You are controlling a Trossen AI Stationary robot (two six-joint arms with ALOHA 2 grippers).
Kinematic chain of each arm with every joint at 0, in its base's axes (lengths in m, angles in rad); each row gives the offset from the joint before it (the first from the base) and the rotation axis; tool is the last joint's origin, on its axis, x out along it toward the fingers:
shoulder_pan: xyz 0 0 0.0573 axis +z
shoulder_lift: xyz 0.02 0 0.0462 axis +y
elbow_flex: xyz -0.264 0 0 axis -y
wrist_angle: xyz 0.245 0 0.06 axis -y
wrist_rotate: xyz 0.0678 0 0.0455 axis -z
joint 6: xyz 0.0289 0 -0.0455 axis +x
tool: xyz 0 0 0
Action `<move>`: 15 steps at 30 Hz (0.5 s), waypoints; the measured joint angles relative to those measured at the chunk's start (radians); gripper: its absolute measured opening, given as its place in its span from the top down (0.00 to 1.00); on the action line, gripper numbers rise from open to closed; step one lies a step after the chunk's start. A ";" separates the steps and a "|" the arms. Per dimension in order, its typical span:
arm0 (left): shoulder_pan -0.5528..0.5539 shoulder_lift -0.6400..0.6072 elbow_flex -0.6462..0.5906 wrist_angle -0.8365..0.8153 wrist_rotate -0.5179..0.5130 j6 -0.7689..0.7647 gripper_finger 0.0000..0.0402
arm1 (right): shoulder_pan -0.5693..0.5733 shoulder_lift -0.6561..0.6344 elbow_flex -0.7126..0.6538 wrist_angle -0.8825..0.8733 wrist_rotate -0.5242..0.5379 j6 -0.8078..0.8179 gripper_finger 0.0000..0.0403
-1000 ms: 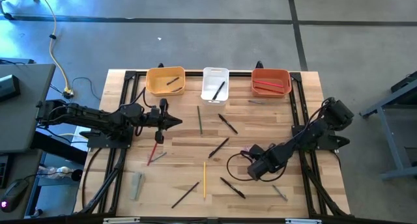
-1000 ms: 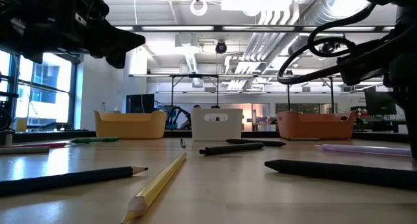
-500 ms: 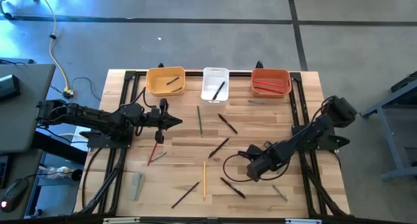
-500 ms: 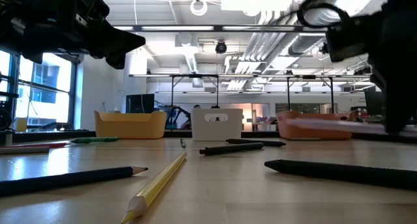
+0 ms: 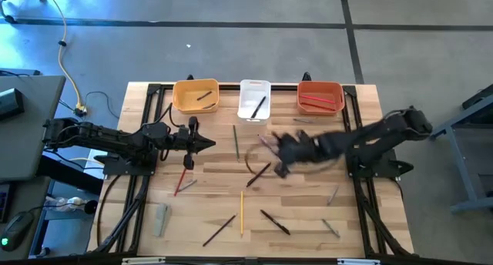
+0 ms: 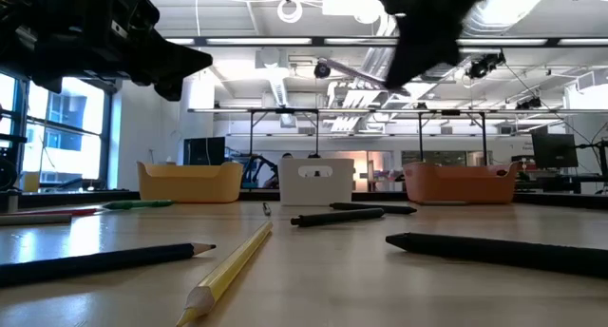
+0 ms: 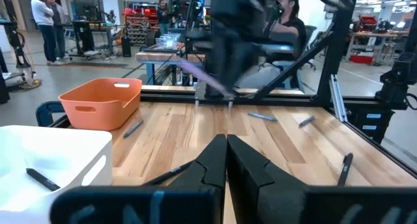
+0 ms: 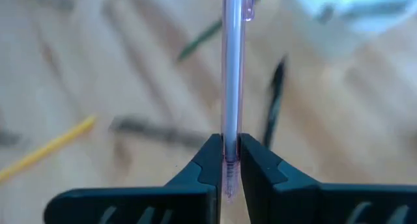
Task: Sort crayons/erasers/pens/pencils in bins
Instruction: Put the pink pen into the white bin
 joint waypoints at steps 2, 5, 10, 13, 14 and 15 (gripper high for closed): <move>0.000 0.000 0.000 0.000 -0.001 0.000 1.00 | -0.099 0.021 0.027 0.065 -0.006 -0.103 0.95; 0.000 0.000 0.000 0.000 -0.001 0.000 1.00 | -0.242 0.068 0.055 0.185 -0.048 -0.224 0.95; 0.000 0.000 0.000 0.000 -0.001 0.000 1.00 | -0.452 0.191 0.102 0.312 -0.136 -0.281 0.95; 0.000 0.000 0.000 0.000 -0.001 0.000 1.00 | -0.544 0.289 0.141 0.328 -0.182 -0.285 0.95; 0.000 0.000 0.000 0.000 -0.001 -0.001 1.00 | -0.569 0.321 0.159 0.326 -0.195 -0.278 0.95; 0.000 0.000 0.000 0.000 -0.001 -0.002 1.00 | -0.590 0.353 0.179 0.324 -0.207 -0.269 0.95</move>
